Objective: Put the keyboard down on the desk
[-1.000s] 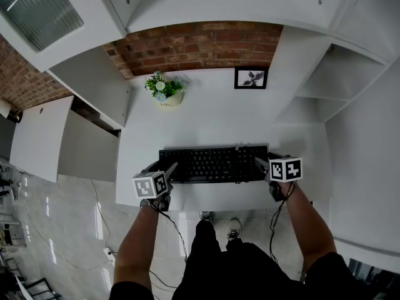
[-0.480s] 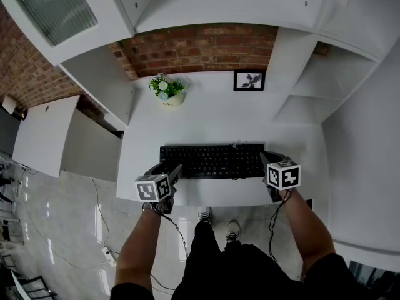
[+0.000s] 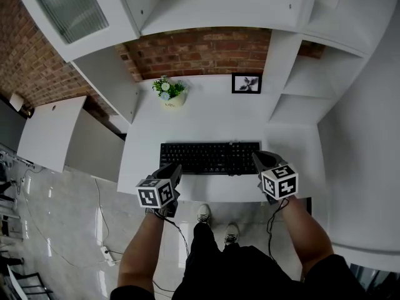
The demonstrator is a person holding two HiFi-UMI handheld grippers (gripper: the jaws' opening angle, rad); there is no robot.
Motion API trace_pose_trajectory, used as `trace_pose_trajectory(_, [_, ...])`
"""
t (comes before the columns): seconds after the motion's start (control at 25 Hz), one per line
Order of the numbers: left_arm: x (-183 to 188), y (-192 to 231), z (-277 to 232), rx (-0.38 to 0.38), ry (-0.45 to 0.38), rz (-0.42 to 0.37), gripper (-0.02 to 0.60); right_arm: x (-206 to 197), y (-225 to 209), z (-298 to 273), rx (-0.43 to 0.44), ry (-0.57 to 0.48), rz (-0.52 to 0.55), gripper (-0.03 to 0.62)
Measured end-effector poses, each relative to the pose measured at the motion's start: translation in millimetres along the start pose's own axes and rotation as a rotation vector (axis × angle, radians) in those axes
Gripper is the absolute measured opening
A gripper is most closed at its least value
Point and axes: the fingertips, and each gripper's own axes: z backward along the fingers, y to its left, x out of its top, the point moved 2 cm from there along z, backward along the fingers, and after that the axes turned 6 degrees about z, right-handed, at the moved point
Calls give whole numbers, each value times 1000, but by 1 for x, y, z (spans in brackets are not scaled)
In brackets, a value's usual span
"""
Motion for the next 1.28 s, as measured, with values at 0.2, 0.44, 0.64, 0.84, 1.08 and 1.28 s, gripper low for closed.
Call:
trace_pose_trajectory(0.2, [-1, -26, 28, 13, -66, -20, 37, 9, 20, 21, 55, -38, 7, 17])
trace_pose_trajectory(0.44, [-5, -52, 62, 9, -122, -32, 21, 18, 43, 41, 104, -82, 24, 17])
trace_pose_trajectory(0.64, [-7, -67, 81, 2, -160, -82, 19, 23, 60, 48, 124, -115, 28, 17])
trace_pose_trajectory(0.84, [-7, -77, 97, -24, -183, -150, 18, 28, 79, 49, 128, -141, 13, 17])
trace_pose_trajectory(1.08, [-22, -67, 126, -65, -184, -170, 18, 23, 119, 59, 104, -148, -6, 17])
trace_pose_trajectory(1.28, [-31, -52, 163, -83, -200, -176, 18, 20, 156, 82, 55, -160, -24, 17])
